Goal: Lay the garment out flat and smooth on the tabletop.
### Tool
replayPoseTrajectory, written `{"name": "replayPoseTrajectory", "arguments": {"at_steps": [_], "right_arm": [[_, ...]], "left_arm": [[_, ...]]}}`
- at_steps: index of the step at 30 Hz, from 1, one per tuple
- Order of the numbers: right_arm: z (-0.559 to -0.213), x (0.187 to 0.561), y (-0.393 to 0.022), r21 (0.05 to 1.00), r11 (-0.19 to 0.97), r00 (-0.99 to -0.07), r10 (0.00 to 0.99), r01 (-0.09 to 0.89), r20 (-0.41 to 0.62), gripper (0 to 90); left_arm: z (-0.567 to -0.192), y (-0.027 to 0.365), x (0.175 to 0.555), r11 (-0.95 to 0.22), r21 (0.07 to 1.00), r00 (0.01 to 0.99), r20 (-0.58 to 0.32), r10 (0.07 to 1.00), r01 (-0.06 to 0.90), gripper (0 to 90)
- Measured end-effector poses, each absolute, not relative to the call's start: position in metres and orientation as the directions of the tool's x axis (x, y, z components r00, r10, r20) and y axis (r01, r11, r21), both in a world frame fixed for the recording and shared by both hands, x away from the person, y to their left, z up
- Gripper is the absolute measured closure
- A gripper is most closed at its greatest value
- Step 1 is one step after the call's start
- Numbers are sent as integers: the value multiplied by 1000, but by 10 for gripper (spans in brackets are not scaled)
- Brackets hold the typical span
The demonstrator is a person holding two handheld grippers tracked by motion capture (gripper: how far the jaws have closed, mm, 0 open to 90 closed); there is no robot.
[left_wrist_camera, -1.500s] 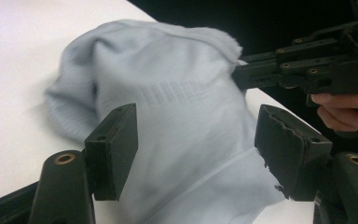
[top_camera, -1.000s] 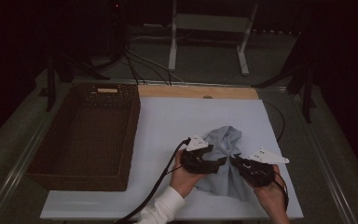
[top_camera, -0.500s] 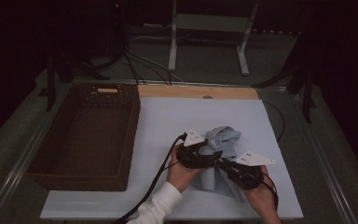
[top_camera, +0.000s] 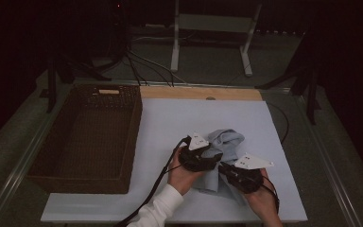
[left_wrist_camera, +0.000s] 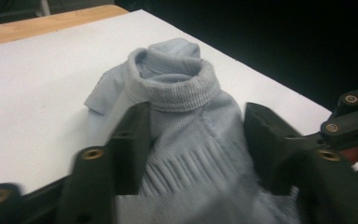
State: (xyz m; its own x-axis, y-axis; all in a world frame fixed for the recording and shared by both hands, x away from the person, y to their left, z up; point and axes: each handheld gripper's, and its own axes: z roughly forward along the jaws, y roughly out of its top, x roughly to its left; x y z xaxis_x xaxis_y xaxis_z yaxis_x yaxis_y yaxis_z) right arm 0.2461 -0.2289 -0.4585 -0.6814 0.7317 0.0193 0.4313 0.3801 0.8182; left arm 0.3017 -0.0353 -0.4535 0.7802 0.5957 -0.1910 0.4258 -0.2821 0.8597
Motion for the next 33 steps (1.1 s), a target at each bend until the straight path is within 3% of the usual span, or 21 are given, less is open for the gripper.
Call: {"name": "replayPoseTrajectory", "arguments": {"at_steps": [6, 10, 33], "right_arm": [[-460, 244, -226, 810, 402, -702, 712, 427, 17, 831], [-459, 243, -225, 810, 409, -708, 706, 419, 10, 829], [-445, 248, -273, 838, 324, -581, 814, 439, -11, 829]], "left_arm": [[-450, -35, 292, -344, 856, 810, -136, 571, 386, 685], [-447, -30, 291, -358, 855, 813, -118, 571, 375, 768], [-439, 17, 307, -255, 868, 723, -157, 673, 425, 794]]}}
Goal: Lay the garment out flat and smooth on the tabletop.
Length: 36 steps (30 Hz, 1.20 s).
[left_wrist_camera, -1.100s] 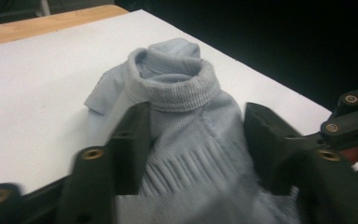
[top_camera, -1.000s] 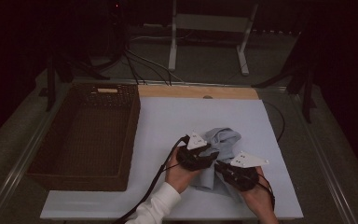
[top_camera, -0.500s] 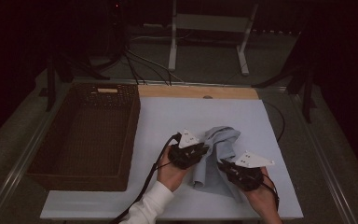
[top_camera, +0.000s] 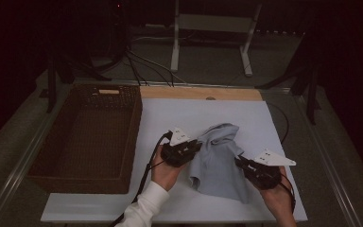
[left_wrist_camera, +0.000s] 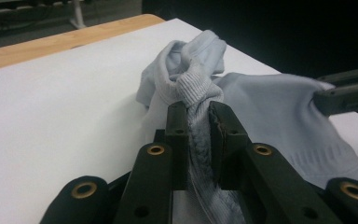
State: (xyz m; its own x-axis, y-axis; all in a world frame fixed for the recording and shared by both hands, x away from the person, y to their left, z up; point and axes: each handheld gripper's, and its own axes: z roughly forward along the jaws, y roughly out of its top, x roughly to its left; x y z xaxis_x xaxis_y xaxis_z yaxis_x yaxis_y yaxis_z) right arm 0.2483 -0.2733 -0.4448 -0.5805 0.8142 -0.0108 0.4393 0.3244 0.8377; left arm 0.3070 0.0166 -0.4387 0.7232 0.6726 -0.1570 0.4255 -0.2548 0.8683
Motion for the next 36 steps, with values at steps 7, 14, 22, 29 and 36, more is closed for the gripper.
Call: {"name": "replayPoseTrajectory", "arguments": {"at_steps": [7, 14, 22, 29, 36], "right_arm": [[-444, 251, -291, 841, 291, -530, 848, 456, -6, 829], [-444, 253, -299, 836, 291, -492, 870, 465, -30, 829], [-443, 254, -313, 843, 248, -421, 907, 477, -28, 832], [-444, 255, -319, 842, 235, -376, 926, 485, -42, 832], [-459, 263, -305, 807, 287, -382, 920, 516, -83, 809]], "left_arm": [[-441, 31, 308, -233, 868, 701, -168, 693, 438, 795], [-444, 41, 308, -214, 867, 681, -178, 710, 450, 796], [-441, 61, 311, -175, 872, 640, -186, 745, 457, 800], [-445, 72, 311, -186, 864, 608, -161, 778, 468, 805], [-460, 72, 313, -205, 842, 592, -158, 791, 499, 803]]}}
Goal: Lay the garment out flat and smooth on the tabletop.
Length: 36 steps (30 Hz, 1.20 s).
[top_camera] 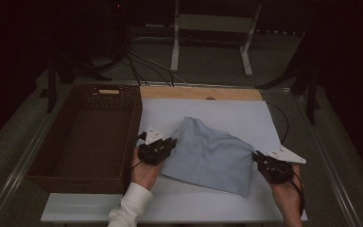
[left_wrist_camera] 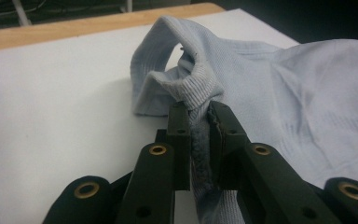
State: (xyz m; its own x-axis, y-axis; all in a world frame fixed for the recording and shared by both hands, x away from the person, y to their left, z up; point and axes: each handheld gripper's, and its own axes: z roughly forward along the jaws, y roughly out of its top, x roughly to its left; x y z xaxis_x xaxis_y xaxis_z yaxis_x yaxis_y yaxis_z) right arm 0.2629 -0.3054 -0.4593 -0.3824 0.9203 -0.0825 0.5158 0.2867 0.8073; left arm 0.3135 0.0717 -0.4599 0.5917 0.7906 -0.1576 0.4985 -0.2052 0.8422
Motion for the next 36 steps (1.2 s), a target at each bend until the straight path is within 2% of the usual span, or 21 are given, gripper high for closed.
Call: {"name": "replayPoseTrajectory", "arguments": {"at_steps": [2, 5, 6, 8, 9, 11, 14, 20, 21, 25, 28, 34, 36], "right_arm": [[-462, 265, -302, 796, 293, -393, 916, 530, -76, 761], [-463, 265, -300, 796, 293, -386, 919, 530, -81, 614], [-463, 265, -300, 796, 293, -386, 919, 530, -81, 614], [-463, 262, -301, 803, 279, -379, 923, 527, -72, 496], [-463, 262, -301, 801, 280, -377, 923, 529, -73, 469], [-465, 260, -300, 798, 277, -369, 926, 535, -74, 436], [-467, 257, -298, 786, 279, -388, 920, 552, -54, 436], [-474, 257, -289, 741, 304, -439, 898, 599, -13, 509], [-476, 258, -288, 733, 309, -447, 895, 605, -9, 551], [-478, 263, -284, 726, 324, -471, 882, 606, 0, 831], [-477, 266, -283, 737, 320, -457, 889, 596, -16, 868], [-481, 271, -285, 733, 315, -388, 919, 603, -75, 875], [-484, 271, -283, 723, 320, -395, 916, 612, -70, 865]], "left_arm": [[-462, 70, 314, -212, 839, 595, -155, 789, 500, 802], [-462, 69, 314, -224, 838, 598, -144, 788, 497, 801], [-462, 69, 314, -224, 838, 598, -144, 788, 497, 802], [-462, 69, 315, -222, 838, 596, -145, 790, 498, 801], [-462, 70, 315, -222, 837, 594, -145, 791, 500, 800], [-462, 70, 315, -221, 837, 592, -144, 793, 500, 800], [-461, 70, 315, -219, 838, 590, -145, 794, 500, 800], [-460, 73, 314, -207, 845, 581, -144, 801, 494, 801], [-460, 74, 313, -205, 846, 581, -143, 801, 492, 801], [-460, 74, 313, -213, 846, 581, -132, 803, 488, 801], [-461, 75, 313, -219, 844, 572, -122, 811, 490, 802], [-467, 79, 314, -223, 825, 544, -117, 831, 519, 810], [-470, 79, 314, -219, 823, 543, -126, 830, 525, 760]]}}
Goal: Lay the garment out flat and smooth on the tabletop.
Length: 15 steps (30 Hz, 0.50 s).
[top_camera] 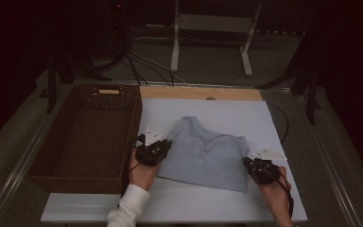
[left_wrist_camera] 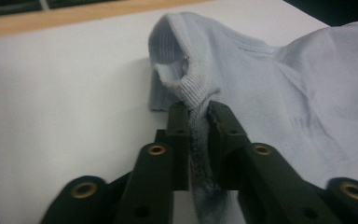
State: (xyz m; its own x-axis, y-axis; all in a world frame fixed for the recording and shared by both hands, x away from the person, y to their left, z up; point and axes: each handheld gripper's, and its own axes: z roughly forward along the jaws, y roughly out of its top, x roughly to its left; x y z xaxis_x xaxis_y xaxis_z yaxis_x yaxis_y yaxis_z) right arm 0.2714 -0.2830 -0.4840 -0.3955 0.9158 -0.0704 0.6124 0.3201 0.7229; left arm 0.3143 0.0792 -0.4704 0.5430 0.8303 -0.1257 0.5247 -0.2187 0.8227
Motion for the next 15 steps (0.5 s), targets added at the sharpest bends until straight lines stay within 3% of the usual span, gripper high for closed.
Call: {"name": "replayPoseTrajectory", "arguments": {"at_steps": [6, 15], "right_arm": [[-485, 270, -281, 723, 313, -391, 918, 616, -64, 764], [-486, 262, -284, 708, 318, -409, 911, 631, -44, 533]], "left_arm": [[-470, 86, 310, -163, 840, 532, -166, 830, 517, 549], [-483, 85, 298, -223, 832, 584, -143, 799, 508, 408]]}}
